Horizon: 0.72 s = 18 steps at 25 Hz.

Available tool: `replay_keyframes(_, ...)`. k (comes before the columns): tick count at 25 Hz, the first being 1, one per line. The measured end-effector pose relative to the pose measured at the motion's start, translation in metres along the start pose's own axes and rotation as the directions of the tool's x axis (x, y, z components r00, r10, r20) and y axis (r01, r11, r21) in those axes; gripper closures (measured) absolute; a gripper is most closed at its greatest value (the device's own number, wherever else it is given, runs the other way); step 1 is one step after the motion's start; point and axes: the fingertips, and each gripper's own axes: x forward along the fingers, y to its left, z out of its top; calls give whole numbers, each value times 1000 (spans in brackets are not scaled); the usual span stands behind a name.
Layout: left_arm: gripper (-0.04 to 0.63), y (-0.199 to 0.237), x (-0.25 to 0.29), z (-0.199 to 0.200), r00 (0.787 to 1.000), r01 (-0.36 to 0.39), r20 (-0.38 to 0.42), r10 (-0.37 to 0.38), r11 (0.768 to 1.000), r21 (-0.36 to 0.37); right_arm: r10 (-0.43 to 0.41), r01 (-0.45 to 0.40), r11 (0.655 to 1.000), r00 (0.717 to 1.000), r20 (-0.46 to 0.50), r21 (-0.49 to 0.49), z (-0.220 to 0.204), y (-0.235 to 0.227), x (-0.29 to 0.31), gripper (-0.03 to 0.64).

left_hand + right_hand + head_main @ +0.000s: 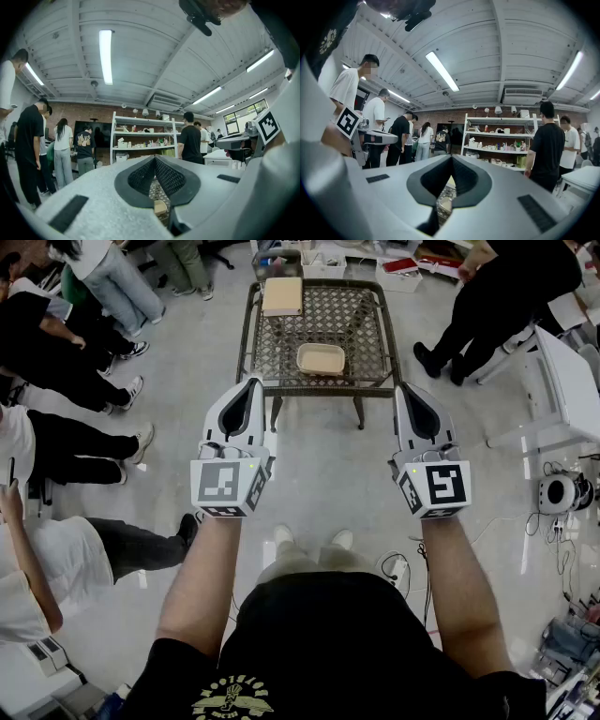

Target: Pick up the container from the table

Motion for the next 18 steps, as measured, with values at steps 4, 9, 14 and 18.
replay_keyframes(4, 591, 1, 4, -11, 1000, -18, 0, 18, 1000, -25, -16, 15, 1000, 1000, 8, 27, -11, -4, 2, 609)
replay_keyframes(9, 591, -7, 4, -15, 1000, -19, -7, 19, 999, -25, -8, 7, 999, 1000, 24, 45, -12, -12, -2, 609)
replay_keyframes(14, 591, -18, 12, -9, 1000, -26, 4, 26, 1000, -10, 3, -5, 999, 999, 44, 41, -9, -27, -2, 609)
replay_keyframes(18, 591, -29, 19, -1, 999, -43, 16, 43, 999, 11, 20, -23, 999, 998, 61, 47, -6, -39, -3, 609)
